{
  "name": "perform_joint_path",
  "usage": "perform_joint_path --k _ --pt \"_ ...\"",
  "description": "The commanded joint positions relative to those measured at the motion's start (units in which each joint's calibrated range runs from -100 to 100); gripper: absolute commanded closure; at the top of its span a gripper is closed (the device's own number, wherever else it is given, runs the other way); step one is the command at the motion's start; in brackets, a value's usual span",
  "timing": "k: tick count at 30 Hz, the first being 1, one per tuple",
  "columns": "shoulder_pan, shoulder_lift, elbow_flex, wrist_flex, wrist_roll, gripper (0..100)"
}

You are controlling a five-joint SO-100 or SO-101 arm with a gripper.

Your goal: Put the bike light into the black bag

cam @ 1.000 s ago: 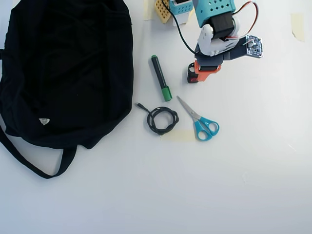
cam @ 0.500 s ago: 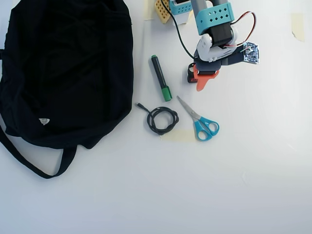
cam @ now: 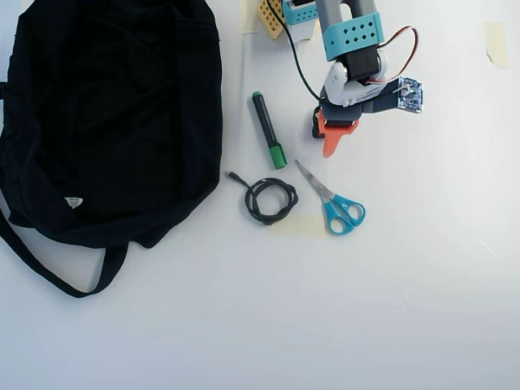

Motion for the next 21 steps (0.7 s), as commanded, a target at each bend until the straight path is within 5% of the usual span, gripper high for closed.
perform_joint_path --k 1,21 --pt "0.4 -0.29 0.08 -0.87 -0.32 67" --pt "0.55 -0.29 2.68 -1.81 -0.05 63"
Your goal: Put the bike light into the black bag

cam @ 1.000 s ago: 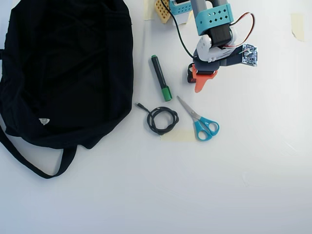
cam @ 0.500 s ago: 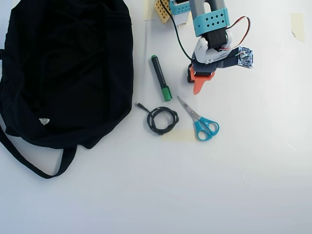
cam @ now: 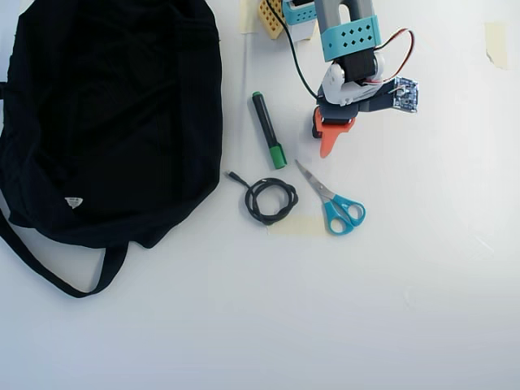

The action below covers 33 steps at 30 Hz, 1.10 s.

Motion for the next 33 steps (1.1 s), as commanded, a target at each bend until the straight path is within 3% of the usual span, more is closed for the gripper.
perform_joint_path --k 1,33 --pt "0.55 -0.29 -0.22 -1.3 -0.01 63" --pt "1.67 1.45 3.46 -5.86 0.51 62"
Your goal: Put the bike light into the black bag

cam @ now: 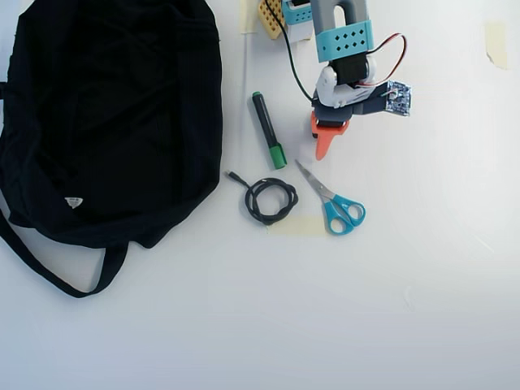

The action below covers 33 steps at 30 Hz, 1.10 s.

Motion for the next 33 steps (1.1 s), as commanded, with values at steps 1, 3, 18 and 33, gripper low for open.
perform_joint_path --k 1,3,18,33 --pt "0.64 1.78 -0.4 -0.71 0.37 62" --pt "0.87 3.69 -0.49 -1.66 0.37 62" --pt "0.87 5.27 -1.3 -3.04 0.42 63" --pt "0.49 4.69 -1.3 -3.04 0.42 87"
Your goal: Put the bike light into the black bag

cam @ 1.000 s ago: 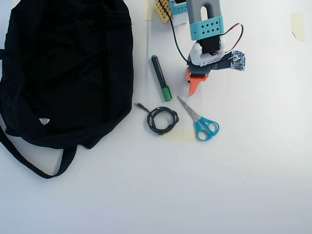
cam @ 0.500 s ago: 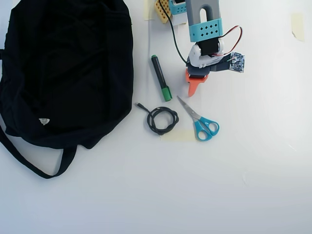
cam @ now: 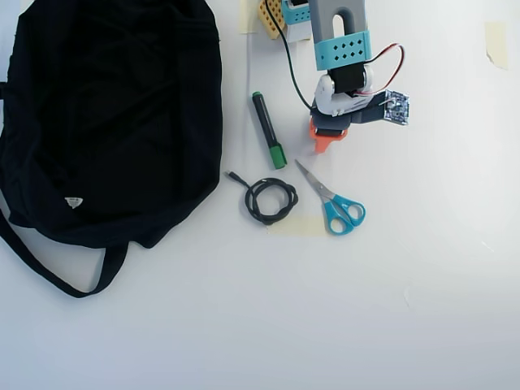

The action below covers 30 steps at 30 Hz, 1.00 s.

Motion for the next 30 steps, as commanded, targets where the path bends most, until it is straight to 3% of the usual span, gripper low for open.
perform_joint_path --k 1,6,19,30 --pt "-0.61 0.04 0.03 -0.03 0.22 89" --pt "-0.76 -0.21 0.03 -0.03 0.17 98" --pt "-1.96 -0.79 -2.84 1.43 -0.35 98" --pt "-5.84 -0.79 -21.26 25.81 -5.39 98"
